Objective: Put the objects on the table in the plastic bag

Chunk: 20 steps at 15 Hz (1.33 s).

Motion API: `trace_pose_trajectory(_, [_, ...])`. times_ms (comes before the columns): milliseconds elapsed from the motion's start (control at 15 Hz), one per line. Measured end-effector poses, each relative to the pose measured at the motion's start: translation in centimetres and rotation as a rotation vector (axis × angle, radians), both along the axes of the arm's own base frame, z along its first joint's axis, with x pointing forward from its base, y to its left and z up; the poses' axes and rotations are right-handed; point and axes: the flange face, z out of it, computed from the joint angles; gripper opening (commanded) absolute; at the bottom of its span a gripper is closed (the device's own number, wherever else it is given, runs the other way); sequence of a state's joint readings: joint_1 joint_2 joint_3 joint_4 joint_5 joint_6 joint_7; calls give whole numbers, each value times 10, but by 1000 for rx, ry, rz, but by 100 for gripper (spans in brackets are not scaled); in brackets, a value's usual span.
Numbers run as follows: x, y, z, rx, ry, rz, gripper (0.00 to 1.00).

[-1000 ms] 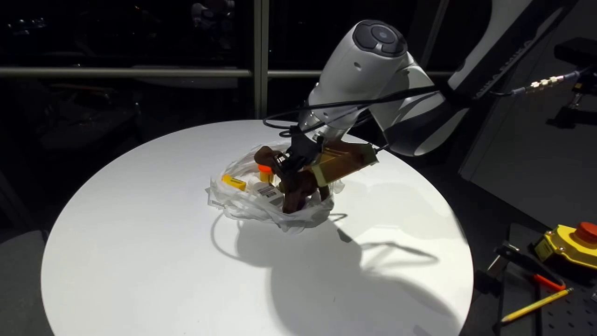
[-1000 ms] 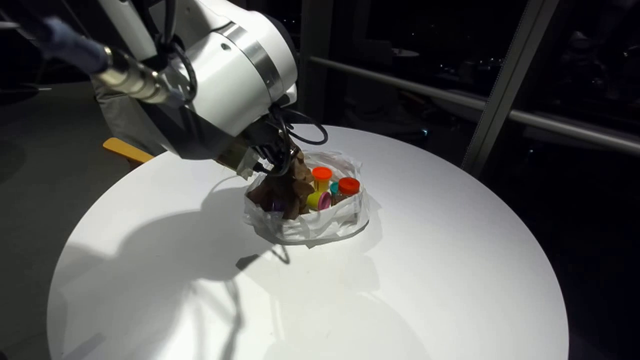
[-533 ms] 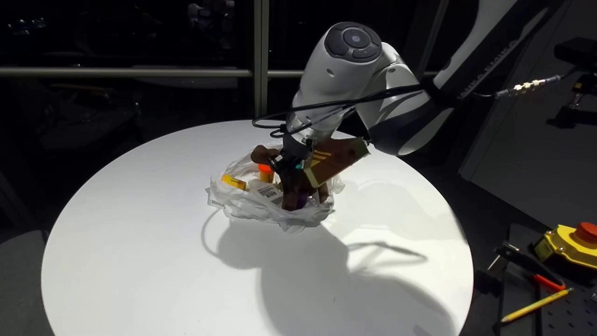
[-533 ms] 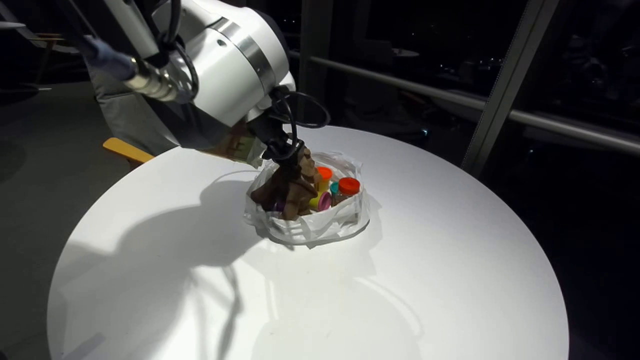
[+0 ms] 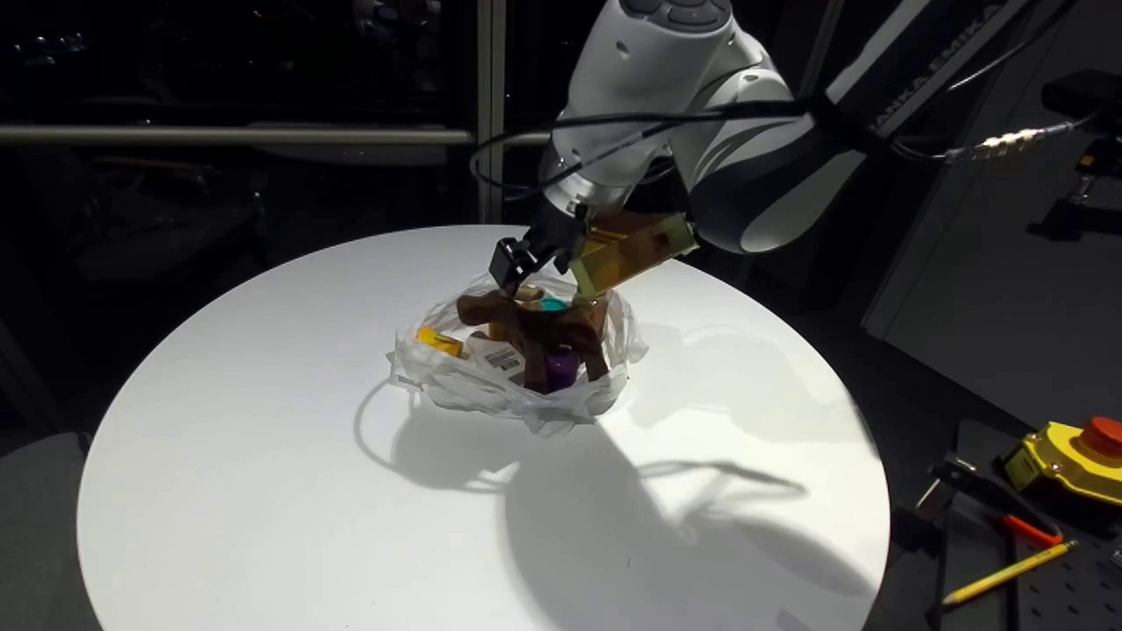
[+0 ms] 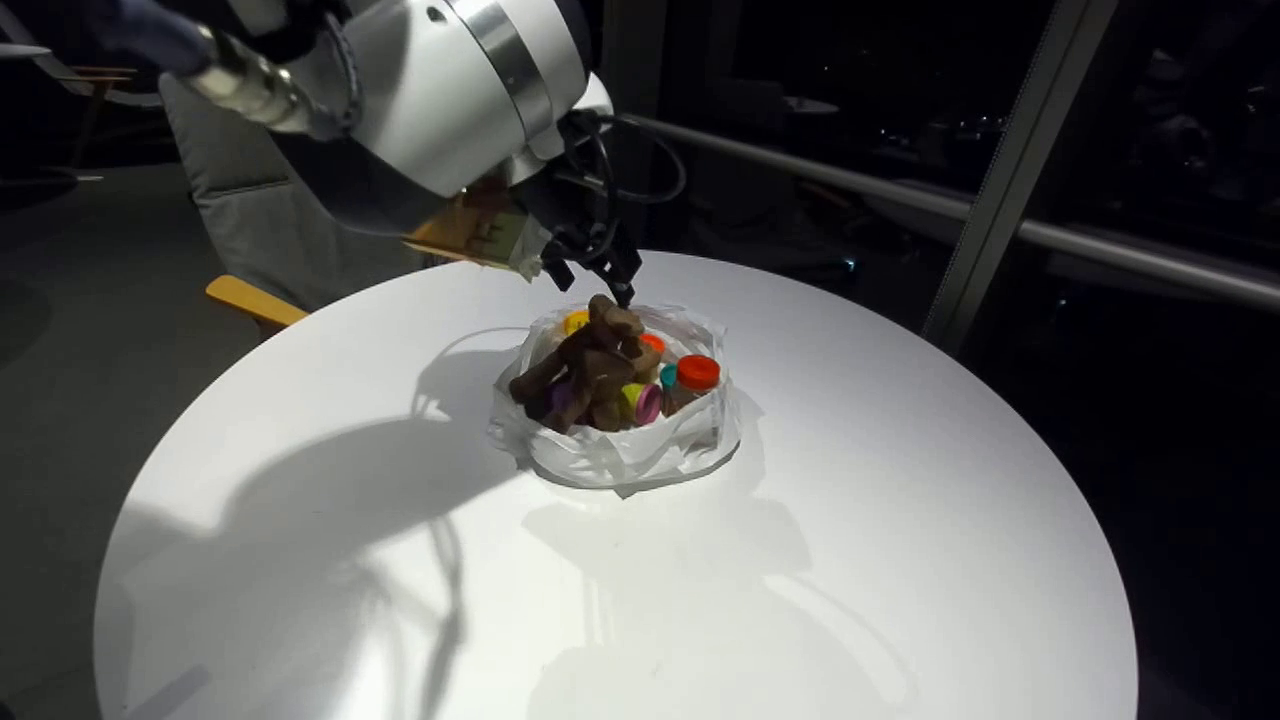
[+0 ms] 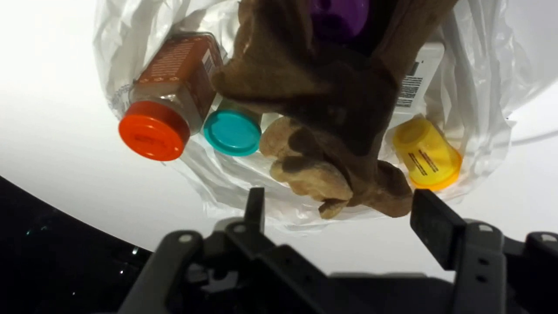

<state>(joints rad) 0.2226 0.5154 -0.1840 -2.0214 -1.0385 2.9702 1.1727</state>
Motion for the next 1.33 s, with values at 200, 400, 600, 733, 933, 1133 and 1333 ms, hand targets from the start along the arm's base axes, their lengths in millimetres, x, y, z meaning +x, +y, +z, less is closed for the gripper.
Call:
trace_pose_trajectory(200, [-29, -5, 24, 80, 80, -22, 100])
trace_pose_trajectory(400, [-79, -4, 30, 137, 234, -29, 100])
trace_pose_trajectory(600, [-123, 0, 22, 195, 398, -33, 100])
trace_pose_trajectory(733, [-136, 6, 22, 244, 514, -36, 100])
trace_pose_trajectory(933, [-144, 9, 47, 330, 639, -52, 100])
trace_pose_trajectory(1133, [-154, 4, 92, 357, 687, -94, 100])
trace_pose_trajectory(1333, [-176, -2, 154, 335, 723, -110, 100])
